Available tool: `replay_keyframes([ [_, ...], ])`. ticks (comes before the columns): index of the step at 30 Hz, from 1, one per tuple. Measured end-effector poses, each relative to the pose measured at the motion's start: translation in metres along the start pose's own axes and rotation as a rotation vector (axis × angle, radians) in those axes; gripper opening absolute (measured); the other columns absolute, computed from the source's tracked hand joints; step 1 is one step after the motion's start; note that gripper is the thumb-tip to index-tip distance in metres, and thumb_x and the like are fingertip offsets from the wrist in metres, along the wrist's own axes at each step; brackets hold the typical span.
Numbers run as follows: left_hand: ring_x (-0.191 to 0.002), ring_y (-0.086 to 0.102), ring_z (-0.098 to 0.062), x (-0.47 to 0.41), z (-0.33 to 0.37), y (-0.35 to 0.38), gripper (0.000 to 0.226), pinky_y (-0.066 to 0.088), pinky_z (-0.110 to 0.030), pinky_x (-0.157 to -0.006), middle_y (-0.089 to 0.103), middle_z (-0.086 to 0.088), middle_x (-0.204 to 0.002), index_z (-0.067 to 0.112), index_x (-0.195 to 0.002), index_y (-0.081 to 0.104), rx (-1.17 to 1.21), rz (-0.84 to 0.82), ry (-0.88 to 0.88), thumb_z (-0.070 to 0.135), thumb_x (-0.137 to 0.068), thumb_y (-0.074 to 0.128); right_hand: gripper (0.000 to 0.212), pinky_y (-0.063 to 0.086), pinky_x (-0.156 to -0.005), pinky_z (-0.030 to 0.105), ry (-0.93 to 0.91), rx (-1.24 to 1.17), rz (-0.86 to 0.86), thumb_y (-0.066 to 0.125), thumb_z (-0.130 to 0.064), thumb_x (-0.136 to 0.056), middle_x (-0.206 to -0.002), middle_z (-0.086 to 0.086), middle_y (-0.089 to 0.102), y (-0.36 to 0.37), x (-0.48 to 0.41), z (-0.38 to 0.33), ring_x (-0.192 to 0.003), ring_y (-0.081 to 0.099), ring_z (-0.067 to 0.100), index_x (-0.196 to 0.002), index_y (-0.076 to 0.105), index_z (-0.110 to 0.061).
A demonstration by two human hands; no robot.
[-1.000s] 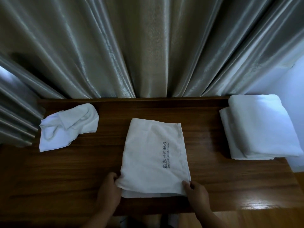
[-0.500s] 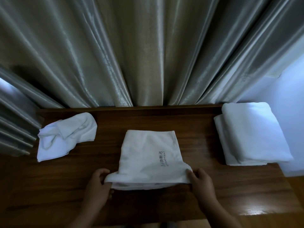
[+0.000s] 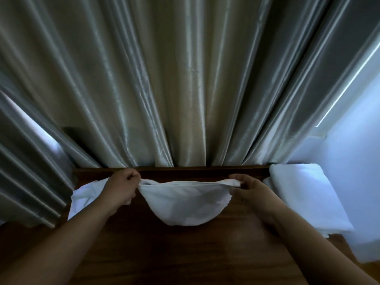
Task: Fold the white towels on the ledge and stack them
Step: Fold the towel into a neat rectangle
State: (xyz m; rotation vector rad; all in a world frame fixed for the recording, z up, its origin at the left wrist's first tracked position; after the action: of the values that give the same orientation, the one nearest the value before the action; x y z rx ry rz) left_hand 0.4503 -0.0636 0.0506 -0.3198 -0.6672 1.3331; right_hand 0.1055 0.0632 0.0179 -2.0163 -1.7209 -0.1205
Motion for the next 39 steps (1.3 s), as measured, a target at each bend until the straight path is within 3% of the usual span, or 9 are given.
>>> replay_keyframes([
  [4, -0.051, 0.055, -0.022, -0.004, 0.030, -0.023, 0.023, 0.043, -0.029, -0.053, 0.063, -0.013, -0.060, 0.008, -0.076, 0.067, -0.075, 0.048, 0.060, 0.018, -0.093, 0.056, 0.006, 0.046, -0.068, 0.024, -0.259, 0.424, 0.234, 0.065, -0.030, -0.091, -0.084, -0.010, 0.069, -0.012, 0.002, -0.035, -0.081, 0.064, 0.008, -0.090, 0.066, -0.036],
  [8, -0.042, 0.053, -0.019, -0.006, 0.058, -0.043, 0.020, 0.042, -0.024, -0.039, 0.061, -0.019, -0.057, 0.001, -0.078, 0.066, 0.007, 0.104, 0.029, 0.016, -0.091, 0.061, 0.027, 0.049, -0.066, 0.037, -0.339, 0.501, 0.303, 0.061, -0.037, -0.093, -0.071, -0.002, 0.063, -0.033, -0.008, -0.051, -0.070, 0.062, 0.013, -0.068, 0.060, -0.026],
  [11, -0.035, 0.051, -0.017, -0.007, 0.074, -0.051, 0.020, 0.038, -0.019, -0.030, 0.057, -0.017, -0.051, 0.002, -0.074, 0.063, 0.005, 0.143, 0.047, 0.015, -0.089, 0.064, 0.027, 0.046, -0.067, 0.028, -0.391, 0.507, 0.340, 0.065, -0.037, -0.091, -0.081, -0.004, 0.056, -0.043, -0.011, -0.062, -0.077, 0.059, 0.010, -0.070, 0.068, -0.020],
  [17, -0.047, 0.050, -0.025, -0.016, 0.079, -0.062, 0.019, 0.042, -0.029, -0.046, 0.058, -0.016, -0.056, 0.001, -0.073, 0.063, 0.096, 0.098, 0.019, 0.014, -0.087, 0.065, 0.013, 0.053, -0.072, 0.034, -0.365, 0.308, 0.315, 0.067, -0.033, -0.089, -0.076, -0.001, 0.072, -0.048, -0.010, -0.066, -0.076, 0.068, 0.011, -0.085, 0.073, -0.023],
  [23, -0.054, 0.059, -0.025, -0.038, 0.079, -0.044, 0.020, 0.050, -0.026, -0.041, 0.065, -0.022, -0.072, -0.008, -0.091, 0.066, 0.187, 0.071, -0.005, 0.011, -0.087, 0.067, 0.018, 0.052, -0.071, 0.038, -0.334, 0.593, 0.369, 0.067, -0.029, -0.089, -0.082, 0.004, 0.064, -0.042, -0.035, -0.067, -0.079, 0.061, 0.022, -0.097, 0.058, -0.015],
  [26, -0.058, 0.059, -0.027, -0.047, 0.070, -0.031, 0.018, 0.053, -0.035, -0.057, 0.066, -0.035, -0.084, -0.007, -0.091, 0.065, 0.289, 0.103, 0.018, 0.010, -0.085, 0.068, 0.017, 0.055, -0.077, 0.040, -0.303, 0.588, 0.416, 0.064, -0.031, -0.091, -0.092, 0.002, 0.066, -0.036, -0.045, -0.063, -0.087, 0.062, 0.022, -0.105, 0.061, -0.022],
  [29, -0.070, 0.066, -0.033, -0.042, 0.054, -0.021, 0.012, 0.057, -0.045, -0.072, 0.070, -0.028, -0.086, 0.002, -0.082, 0.066, 0.258, 0.188, 0.091, 0.014, -0.085, 0.067, 0.014, 0.052, -0.074, 0.036, -0.370, 0.483, 0.493, 0.065, -0.025, -0.091, -0.093, -0.001, 0.065, -0.032, -0.037, -0.050, -0.086, 0.060, 0.017, -0.104, 0.063, -0.021],
  [34, -0.075, 0.063, -0.014, -0.003, -0.031, 0.013, 0.004, 0.047, -0.030, -0.068, 0.069, -0.001, -0.078, 0.023, -0.086, 0.069, 0.000, 0.130, 0.210, 0.019, -0.087, 0.068, 0.018, 0.042, -0.071, 0.018, -0.394, 0.564, 0.336, 0.069, -0.024, -0.088, -0.094, -0.020, 0.055, -0.011, -0.013, 0.032, -0.087, 0.054, -0.002, -0.096, 0.057, -0.037],
  [39, -0.081, 0.067, -0.012, 0.030, -0.157, 0.073, 0.018, 0.053, -0.031, -0.071, 0.072, 0.003, -0.080, 0.035, -0.076, 0.068, -0.102, -0.139, -0.064, 0.020, -0.081, 0.077, 0.022, 0.047, -0.077, 0.016, -0.149, 0.718, -0.019, 0.066, -0.041, -0.085, -0.101, -0.025, 0.056, 0.038, 0.004, 0.155, -0.096, 0.054, -0.005, -0.100, 0.054, -0.052],
])
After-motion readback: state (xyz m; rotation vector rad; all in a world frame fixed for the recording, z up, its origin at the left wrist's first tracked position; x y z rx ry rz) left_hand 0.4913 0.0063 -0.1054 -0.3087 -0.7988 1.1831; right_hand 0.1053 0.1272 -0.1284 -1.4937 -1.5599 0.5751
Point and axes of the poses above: each hand's wrist, its own x-axis away from the middle knuckle, its own y-axis out of the palm, z = x × y, the point moved 2 cm from there along -x, towards the middle knuckle
